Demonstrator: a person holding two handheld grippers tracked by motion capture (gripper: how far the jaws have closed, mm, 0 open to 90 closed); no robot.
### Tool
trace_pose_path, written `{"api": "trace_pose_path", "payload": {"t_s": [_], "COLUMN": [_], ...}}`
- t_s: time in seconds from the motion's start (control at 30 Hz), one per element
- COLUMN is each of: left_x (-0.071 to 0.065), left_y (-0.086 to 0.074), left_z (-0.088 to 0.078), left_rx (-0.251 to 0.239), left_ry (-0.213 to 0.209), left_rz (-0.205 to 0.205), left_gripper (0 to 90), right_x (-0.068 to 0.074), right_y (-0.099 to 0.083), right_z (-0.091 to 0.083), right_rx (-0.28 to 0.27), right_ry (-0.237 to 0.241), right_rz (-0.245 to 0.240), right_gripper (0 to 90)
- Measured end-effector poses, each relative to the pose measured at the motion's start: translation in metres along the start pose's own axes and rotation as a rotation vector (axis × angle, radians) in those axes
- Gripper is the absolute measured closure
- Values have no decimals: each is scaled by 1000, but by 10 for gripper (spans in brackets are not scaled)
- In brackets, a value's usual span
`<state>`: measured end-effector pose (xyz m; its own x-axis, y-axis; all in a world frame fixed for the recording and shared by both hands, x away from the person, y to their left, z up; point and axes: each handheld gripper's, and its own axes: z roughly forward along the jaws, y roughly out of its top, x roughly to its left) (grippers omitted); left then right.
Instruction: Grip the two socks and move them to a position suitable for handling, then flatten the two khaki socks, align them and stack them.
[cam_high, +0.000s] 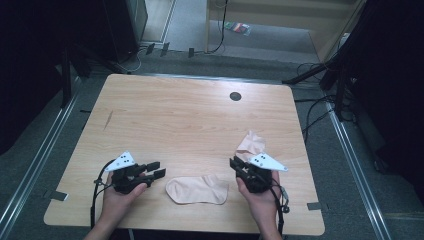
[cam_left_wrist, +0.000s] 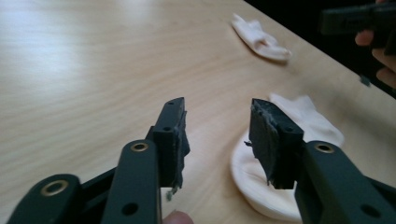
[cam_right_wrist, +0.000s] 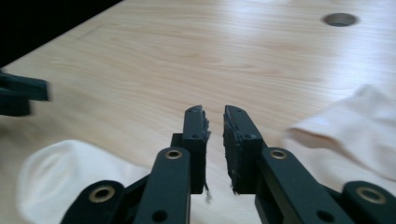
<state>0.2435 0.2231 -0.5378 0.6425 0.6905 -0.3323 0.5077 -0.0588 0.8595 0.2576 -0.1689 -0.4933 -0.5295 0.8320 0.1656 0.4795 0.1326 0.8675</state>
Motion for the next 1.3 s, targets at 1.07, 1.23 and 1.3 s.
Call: {"api": "trace_pose_path", "payload": {"t_s": [1.07, 1.23, 1.3], "left_x": [40, 37, 34], "left_y": [-1, 4, 10], "left_z": [-20, -19, -17], "left_rx": [-110, -112, -121], "left_ry": [272, 270, 263], "left_rz": [-82, -89, -85], "left_gripper": [320, 321, 321], "right_x": [-72, -76, -66], "right_y": [-8, -1, 8], "right_z": [75, 67, 59], "right_rx": [150, 77, 23], "right_ry": [-359, -323, -294], "right_rz": [93, 127, 101], "right_gripper": [785, 826, 826]}}
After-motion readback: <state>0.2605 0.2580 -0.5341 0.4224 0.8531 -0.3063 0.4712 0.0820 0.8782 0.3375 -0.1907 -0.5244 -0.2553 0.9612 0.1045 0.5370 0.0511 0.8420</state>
